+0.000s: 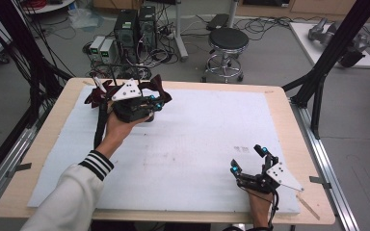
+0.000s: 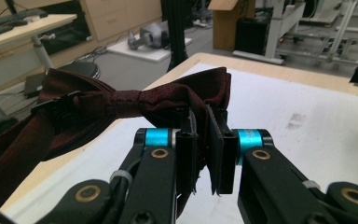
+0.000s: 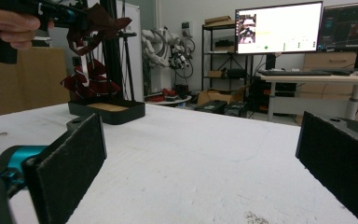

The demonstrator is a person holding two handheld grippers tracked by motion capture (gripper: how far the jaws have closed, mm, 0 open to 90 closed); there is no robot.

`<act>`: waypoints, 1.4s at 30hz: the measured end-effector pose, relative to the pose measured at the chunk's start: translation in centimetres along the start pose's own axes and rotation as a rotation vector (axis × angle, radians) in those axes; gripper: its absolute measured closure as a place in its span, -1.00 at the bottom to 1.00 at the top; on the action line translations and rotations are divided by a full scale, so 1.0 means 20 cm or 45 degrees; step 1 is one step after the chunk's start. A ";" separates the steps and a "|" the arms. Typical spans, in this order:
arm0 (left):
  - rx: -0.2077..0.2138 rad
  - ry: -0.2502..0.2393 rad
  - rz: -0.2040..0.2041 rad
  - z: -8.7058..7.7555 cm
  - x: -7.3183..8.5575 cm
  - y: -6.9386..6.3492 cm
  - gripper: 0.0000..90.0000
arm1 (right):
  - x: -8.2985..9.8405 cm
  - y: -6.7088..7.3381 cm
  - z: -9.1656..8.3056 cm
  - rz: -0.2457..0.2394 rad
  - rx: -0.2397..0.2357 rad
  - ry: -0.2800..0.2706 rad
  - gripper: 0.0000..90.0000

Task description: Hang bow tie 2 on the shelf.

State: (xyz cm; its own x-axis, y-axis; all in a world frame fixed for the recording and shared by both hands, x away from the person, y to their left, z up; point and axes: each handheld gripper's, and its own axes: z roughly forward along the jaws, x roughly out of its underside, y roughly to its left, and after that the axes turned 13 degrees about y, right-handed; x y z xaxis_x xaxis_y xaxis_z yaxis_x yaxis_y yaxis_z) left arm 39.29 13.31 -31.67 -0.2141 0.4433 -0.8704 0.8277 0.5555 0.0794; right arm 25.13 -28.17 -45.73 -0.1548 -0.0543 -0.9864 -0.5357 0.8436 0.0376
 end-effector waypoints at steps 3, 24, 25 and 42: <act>0.005 -0.024 0.025 0.00 -0.02 0.01 0.83 | 0.00 0.00 0.00 -0.005 0.000 -0.001 -0.98; 0.055 -0.125 0.016 0.08 -0.08 0.17 0.83 | 0.00 0.00 0.00 -0.006 0.001 -0.002 -0.98; 0.056 -0.136 0.014 0.09 -0.07 0.18 0.83 | 0.00 0.00 0.00 -0.006 0.001 -0.002 -0.98; 0.071 -0.164 -0.050 0.17 -0.01 0.28 0.83 | 0.00 0.00 0.00 -0.008 0.001 -0.004 -0.98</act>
State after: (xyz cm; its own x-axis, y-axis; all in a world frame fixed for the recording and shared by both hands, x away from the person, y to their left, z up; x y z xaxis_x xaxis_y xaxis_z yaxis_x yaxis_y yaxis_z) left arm 45.81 13.98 -32.66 -0.1815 0.3263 -0.9277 0.8483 0.5292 0.0201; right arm 25.16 -28.15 -45.72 -0.1491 -0.0580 -0.9871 -0.5361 0.8435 0.0315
